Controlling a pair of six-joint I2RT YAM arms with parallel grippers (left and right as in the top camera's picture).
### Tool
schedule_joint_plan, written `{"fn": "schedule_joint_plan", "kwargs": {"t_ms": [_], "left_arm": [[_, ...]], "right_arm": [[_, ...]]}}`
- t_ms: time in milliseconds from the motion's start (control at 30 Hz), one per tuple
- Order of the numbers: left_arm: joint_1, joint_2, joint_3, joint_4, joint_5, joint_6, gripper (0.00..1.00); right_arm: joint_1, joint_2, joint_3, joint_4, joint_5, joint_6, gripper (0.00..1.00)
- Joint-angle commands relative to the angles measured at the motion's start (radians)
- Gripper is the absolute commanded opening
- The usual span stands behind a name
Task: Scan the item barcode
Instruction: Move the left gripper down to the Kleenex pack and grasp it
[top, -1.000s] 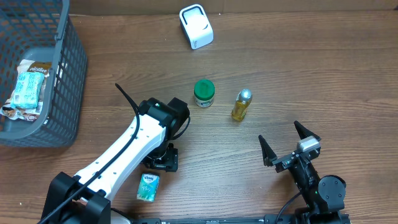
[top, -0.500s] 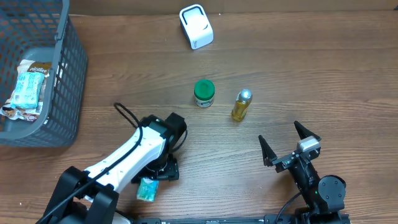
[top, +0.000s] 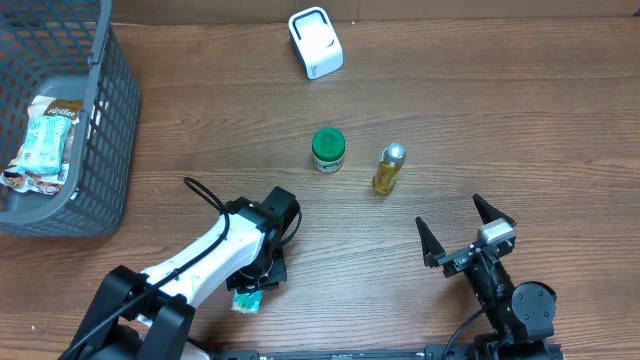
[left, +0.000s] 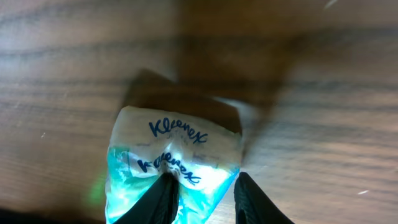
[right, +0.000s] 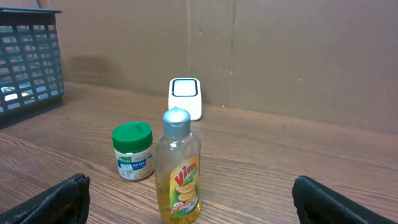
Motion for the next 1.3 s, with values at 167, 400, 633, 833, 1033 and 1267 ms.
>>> {"fn": "schedule_joint_plan", "kwargs": {"t_ms": [167,400,633,833,1033,1267], "left_arm": [[0.012,-0.003,0.052,0.183,-0.052,0.188,0.27],[0.012,-0.003,0.227,0.19,-0.225,0.268,0.32],[0.012,-0.002,0.299,0.102,-0.027,0.396,0.39],[0.01,0.011,0.288,-0.031,-0.029,0.361,0.4],[-0.001,0.027,0.225,-0.045,-0.023,0.331,0.42],[-0.011,0.03,0.142,0.014,-0.029,0.301,0.42]], "right_arm": [[-0.004,-0.01,-0.011,0.006,0.01,-0.005,1.0],[-0.004,-0.01,-0.011,0.006,0.01,-0.005,1.0],[-0.004,-0.01,-0.011,0.006,0.01,-0.005,1.0],[-0.004,-0.01,-0.011,0.006,0.01,-0.005,1.0],[-0.004,-0.01,-0.011,0.006,0.01,-0.005,1.0],[-0.004,-0.01,-0.011,0.006,0.01,-0.005,1.0]]}}
